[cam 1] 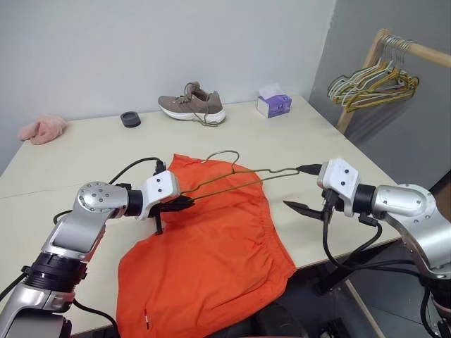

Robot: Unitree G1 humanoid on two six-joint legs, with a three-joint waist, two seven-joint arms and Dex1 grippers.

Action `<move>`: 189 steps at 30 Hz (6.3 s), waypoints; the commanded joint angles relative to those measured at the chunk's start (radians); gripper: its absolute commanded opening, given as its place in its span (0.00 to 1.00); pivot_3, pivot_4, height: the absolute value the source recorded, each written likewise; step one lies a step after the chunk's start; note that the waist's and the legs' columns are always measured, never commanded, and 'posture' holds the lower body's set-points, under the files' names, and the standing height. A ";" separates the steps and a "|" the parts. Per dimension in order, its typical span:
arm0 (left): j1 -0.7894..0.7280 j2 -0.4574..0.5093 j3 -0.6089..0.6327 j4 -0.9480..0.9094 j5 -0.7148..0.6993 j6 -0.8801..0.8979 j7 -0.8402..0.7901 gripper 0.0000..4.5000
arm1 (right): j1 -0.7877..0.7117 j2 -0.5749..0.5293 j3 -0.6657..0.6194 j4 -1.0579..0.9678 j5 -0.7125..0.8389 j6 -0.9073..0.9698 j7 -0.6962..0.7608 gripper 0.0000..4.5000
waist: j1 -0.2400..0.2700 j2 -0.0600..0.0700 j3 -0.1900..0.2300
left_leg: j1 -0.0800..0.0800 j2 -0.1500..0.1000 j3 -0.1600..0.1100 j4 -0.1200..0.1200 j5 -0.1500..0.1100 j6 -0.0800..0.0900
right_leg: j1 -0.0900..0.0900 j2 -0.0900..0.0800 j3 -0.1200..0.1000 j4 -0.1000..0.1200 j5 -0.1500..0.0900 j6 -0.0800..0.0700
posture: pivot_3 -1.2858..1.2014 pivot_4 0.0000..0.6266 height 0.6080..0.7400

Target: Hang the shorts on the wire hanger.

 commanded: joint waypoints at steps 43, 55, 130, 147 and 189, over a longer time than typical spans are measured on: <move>0.063 -0.085 0.120 -0.111 -0.220 0.207 -0.042 0.58 | -0.168 -0.032 0.259 0.042 -0.083 0.249 0.168 0.00 | -0.015 -0.001 0.001 | -0.001 0.000 -0.003 0.000 0.000 0.000 | -0.001 0.000 0.000 0.000 0.000 0.000 | 0.38 0.00 1.00; -0.010 -0.070 0.160 0.102 -0.213 0.168 -0.035 0.99 | 0.154 -0.091 -0.051 -0.124 0.058 0.480 0.062 0.00 | -0.038 -0.002 0.000 | -0.002 0.000 -0.003 0.000 0.000 0.000 | 0.000 0.000 -0.006 0.000 0.000 0.001 | 0.34 0.00 1.00; 0.082 -0.092 0.114 0.126 -0.114 0.036 -0.024 0.99 | 0.259 -0.225 0.053 -0.189 0.291 0.438 0.049 0.00 | -0.143 -0.005 0.000 | -0.001 -0.001 -0.010 -0.006 0.000 -0.001 | 0.001 -0.001 -0.005 0.000 -0.005 0.004 | 0.35 0.00 1.00; 0.089 -0.095 0.106 0.101 -0.116 0.044 -0.014 0.99 | 0.210 -0.207 0.151 0.033 0.006 0.244 -0.094 0.00 | -0.136 -0.006 -0.001 | 0.000 -0.001 -0.009 -0.005 0.000 -0.001 | 0.002 -0.001 -0.005 0.000 -0.005 0.004 | 0.35 0.00 1.00; 0.085 -0.111 0.073 0.074 -0.121 0.056 -0.036 0.99 | 0.540 -0.264 -0.377 -0.188 0.579 0.642 0.085 0.00 | -0.121 -0.007 -0.001 | 0.000 -0.001 -0.010 -0.005 -0.001 -0.001 | 0.002 0.000 -0.006 0.000 -0.006 0.003 | 0.34 0.00 1.00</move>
